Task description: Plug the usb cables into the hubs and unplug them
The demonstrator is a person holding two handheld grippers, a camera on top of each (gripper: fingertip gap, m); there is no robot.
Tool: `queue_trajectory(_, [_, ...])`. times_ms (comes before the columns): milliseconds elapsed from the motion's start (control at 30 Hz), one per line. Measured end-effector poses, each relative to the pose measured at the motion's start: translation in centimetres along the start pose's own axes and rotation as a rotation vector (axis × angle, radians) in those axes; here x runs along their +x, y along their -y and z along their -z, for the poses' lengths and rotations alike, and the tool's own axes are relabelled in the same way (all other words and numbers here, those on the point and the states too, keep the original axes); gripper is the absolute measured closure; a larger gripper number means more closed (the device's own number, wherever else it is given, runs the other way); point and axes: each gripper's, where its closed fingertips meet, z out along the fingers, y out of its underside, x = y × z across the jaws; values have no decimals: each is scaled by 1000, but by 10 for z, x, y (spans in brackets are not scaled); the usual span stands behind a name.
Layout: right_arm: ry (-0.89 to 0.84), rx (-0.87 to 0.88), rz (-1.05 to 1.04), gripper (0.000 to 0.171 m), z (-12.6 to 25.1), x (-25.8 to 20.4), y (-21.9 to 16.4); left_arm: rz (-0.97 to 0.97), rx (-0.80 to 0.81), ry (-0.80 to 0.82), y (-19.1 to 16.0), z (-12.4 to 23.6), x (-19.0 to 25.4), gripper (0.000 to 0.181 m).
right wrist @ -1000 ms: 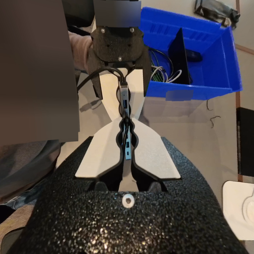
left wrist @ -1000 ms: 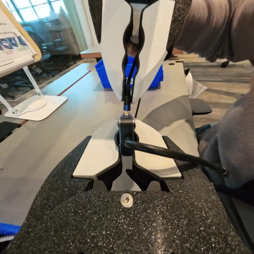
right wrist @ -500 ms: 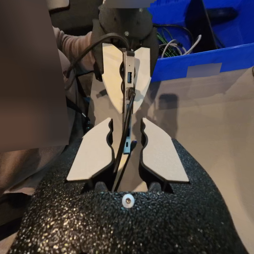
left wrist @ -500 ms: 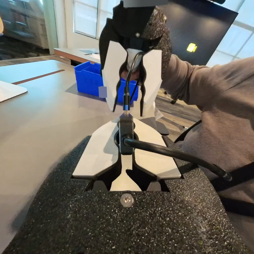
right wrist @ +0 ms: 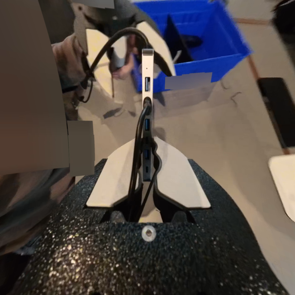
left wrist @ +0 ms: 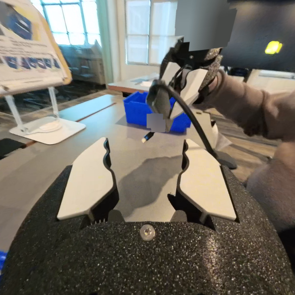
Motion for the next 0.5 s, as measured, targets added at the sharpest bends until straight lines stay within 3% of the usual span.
queue_trajectory(133, [-287, 127, -75, 160, 82, 31, -7, 13, 55, 29, 9, 4, -3, 110])
queue_trajectory(233, [-519, 185, -146, 161, 156, 49, -22, 11, 56, 62, 8, 1, -7, 112])
queue_trajectory(367, [-788, 160, -252, 162, 235, 62, -62, 26, 46, 59, 2, -6, -6, 114])
queue_trajectory(500, [-969, 85, -379, 162, 282, 69, -111, 25, -8, 48, -9, -14, -3, 116])
